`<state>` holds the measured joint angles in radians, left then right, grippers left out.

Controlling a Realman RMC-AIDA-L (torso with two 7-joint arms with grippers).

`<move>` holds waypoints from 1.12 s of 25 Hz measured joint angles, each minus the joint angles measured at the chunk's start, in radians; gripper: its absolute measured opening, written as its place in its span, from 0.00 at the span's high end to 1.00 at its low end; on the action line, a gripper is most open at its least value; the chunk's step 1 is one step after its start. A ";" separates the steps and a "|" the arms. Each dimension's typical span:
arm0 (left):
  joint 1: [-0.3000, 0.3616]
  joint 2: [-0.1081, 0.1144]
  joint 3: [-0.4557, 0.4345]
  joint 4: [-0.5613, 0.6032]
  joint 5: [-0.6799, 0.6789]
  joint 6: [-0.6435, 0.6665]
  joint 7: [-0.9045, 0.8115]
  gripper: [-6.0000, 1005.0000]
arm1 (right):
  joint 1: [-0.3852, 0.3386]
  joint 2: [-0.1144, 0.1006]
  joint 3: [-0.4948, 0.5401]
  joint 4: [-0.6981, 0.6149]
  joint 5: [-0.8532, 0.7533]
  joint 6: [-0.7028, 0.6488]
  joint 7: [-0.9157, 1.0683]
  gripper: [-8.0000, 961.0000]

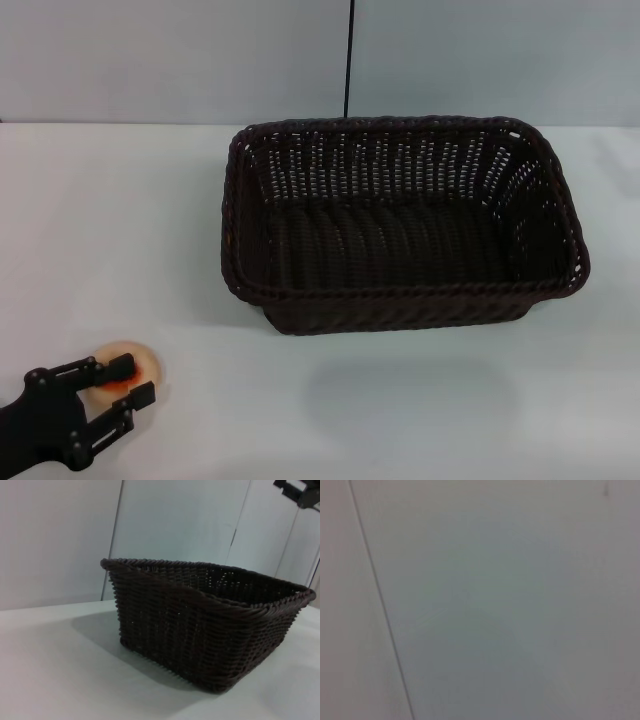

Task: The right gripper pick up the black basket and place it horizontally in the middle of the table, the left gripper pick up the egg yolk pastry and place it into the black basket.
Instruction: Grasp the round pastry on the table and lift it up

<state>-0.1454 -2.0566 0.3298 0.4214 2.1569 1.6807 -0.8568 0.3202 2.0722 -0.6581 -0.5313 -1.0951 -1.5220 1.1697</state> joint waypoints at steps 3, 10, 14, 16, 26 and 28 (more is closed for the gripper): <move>-0.008 -0.001 0.000 -0.001 0.000 -0.013 0.004 0.56 | 0.005 -0.002 0.006 0.011 0.000 -0.022 -0.003 0.37; -0.027 -0.001 0.000 0.000 0.001 -0.030 0.004 0.77 | 0.003 -0.003 0.007 0.012 0.001 -0.034 -0.003 0.37; -0.032 0.000 0.007 0.000 0.002 -0.030 0.004 0.89 | 0.002 -0.003 0.011 0.013 0.001 -0.035 -0.003 0.37; -0.034 0.000 0.019 0.001 0.001 -0.033 0.002 0.91 | 0.002 -0.003 0.020 0.013 0.001 -0.035 -0.003 0.37; -0.034 0.006 -0.056 0.002 -0.009 0.036 0.004 0.97 | -0.005 0.000 0.067 0.016 0.013 -0.056 -0.004 0.37; -0.033 0.008 -0.085 0.003 -0.010 0.055 0.004 0.97 | -0.007 0.000 0.081 0.020 0.014 -0.063 -0.004 0.37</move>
<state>-0.1789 -2.0487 0.2446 0.4240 2.1467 1.7359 -0.8529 0.3130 2.0720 -0.5770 -0.5108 -1.0808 -1.5851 1.1658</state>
